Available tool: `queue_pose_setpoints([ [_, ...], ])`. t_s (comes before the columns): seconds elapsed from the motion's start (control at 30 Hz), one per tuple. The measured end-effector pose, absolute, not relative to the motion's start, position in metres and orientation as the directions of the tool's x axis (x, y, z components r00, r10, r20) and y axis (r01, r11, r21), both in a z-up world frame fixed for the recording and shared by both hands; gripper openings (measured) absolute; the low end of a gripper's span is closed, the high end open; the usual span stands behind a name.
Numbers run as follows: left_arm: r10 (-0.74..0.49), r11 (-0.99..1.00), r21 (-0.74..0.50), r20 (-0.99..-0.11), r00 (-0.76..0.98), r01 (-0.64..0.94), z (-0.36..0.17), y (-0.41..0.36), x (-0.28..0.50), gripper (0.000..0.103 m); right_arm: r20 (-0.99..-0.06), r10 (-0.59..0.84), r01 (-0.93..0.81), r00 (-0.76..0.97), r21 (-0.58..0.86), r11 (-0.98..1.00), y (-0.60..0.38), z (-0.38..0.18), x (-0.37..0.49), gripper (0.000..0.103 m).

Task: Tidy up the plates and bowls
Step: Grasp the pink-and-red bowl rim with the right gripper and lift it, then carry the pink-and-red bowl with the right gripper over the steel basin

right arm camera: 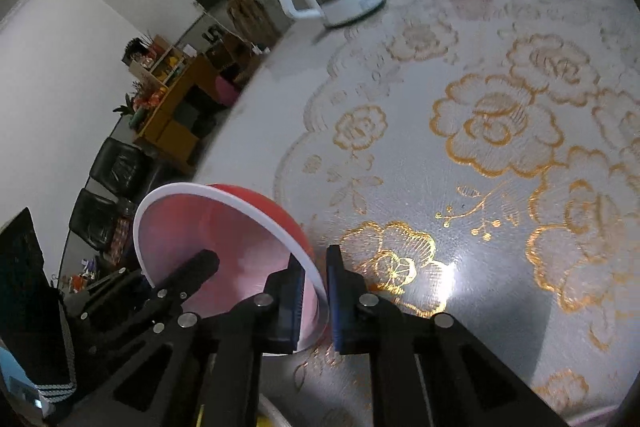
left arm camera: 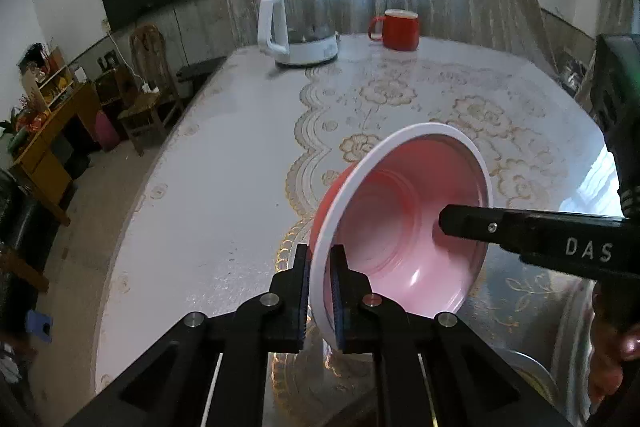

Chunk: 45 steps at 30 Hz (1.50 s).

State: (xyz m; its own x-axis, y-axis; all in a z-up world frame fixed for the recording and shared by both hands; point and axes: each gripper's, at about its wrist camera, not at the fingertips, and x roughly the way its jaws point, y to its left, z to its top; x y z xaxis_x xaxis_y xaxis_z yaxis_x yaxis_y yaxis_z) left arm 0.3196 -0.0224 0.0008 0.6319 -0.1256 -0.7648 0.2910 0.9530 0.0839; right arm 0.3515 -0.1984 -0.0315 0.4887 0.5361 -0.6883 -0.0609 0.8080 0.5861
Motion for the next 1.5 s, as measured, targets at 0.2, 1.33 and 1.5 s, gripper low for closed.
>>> queue_pose_setpoints([
  [0.2,-0.138,0.954,0.090,-0.716,0.685,0.286,0.019,-0.021,0.286,0.010,-0.651,0.534,-0.080,0.539,0.592,0.802,-0.202,-0.006,0.320,0.010],
  [1.33,-0.208,0.960,0.016,-0.627,0.751,0.280,0.030,-0.012,0.143,0.010,-0.524,0.583,-0.025,0.621,0.730,0.683,-0.213,-0.005,0.175,0.011],
  [1.5,-0.216,0.962,-0.011,-0.642,0.735,0.273,0.024,-0.008,0.137,0.010,-0.531,0.583,-0.020,0.615,0.729,0.685,-0.211,-0.006,0.166,0.012],
])
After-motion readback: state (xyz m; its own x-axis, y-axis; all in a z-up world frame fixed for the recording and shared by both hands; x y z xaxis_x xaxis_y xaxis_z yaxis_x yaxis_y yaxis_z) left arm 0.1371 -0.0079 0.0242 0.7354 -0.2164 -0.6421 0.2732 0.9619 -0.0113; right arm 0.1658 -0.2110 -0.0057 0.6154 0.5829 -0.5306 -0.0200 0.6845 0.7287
